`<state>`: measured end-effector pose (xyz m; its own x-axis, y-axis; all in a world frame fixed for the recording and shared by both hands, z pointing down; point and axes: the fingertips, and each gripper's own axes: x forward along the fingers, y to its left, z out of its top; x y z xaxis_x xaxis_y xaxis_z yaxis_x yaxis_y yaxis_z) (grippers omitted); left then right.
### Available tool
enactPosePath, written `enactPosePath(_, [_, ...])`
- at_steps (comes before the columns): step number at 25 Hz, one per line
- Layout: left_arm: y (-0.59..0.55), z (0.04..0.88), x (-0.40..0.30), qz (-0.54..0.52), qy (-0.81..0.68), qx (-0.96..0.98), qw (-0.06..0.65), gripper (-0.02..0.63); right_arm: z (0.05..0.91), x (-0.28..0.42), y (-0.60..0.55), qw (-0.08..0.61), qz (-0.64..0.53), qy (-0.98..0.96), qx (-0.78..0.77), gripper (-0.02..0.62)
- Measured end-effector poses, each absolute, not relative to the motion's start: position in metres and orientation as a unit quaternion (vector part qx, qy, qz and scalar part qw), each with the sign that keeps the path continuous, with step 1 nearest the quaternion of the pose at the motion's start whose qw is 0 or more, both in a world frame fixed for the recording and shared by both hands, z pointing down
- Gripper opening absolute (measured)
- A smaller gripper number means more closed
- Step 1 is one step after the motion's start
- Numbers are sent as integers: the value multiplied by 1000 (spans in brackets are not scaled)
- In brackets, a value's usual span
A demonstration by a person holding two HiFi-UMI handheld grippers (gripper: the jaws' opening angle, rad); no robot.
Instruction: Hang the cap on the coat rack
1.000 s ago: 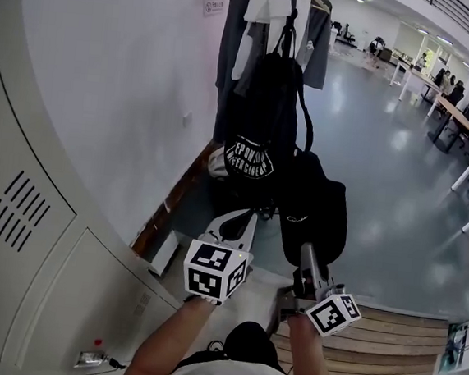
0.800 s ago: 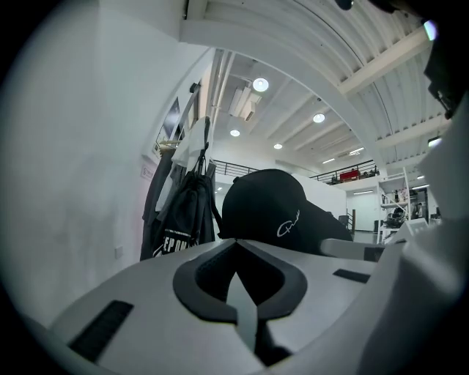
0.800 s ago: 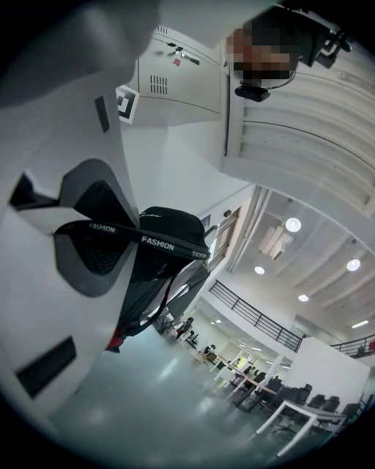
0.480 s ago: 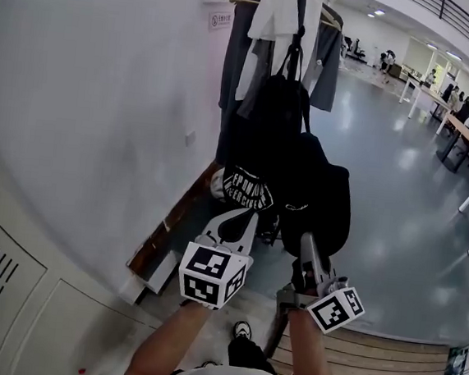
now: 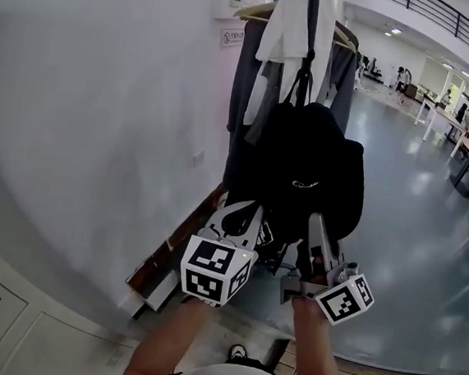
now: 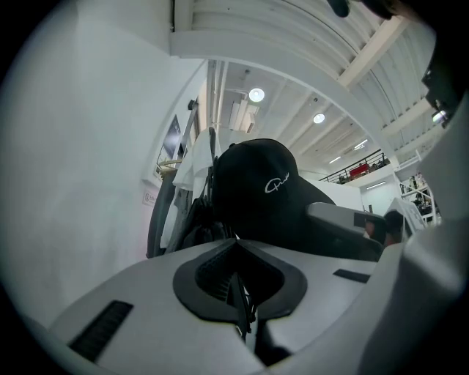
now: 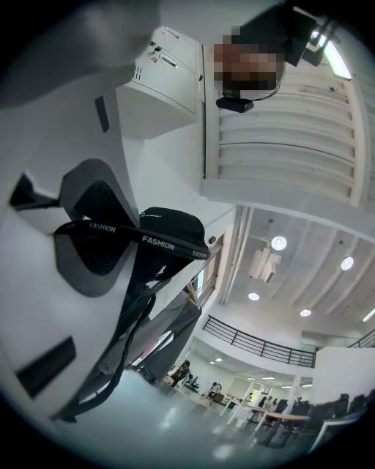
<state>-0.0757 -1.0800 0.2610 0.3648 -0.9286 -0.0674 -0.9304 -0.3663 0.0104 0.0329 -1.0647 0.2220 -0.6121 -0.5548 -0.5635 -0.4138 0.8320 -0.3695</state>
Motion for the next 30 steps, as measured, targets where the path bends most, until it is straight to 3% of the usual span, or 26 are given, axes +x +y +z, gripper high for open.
enactPosePath(30, [-1233,129,-90,53,594,-794,117,3,13,14,-1213,461,1,880,-115,18])
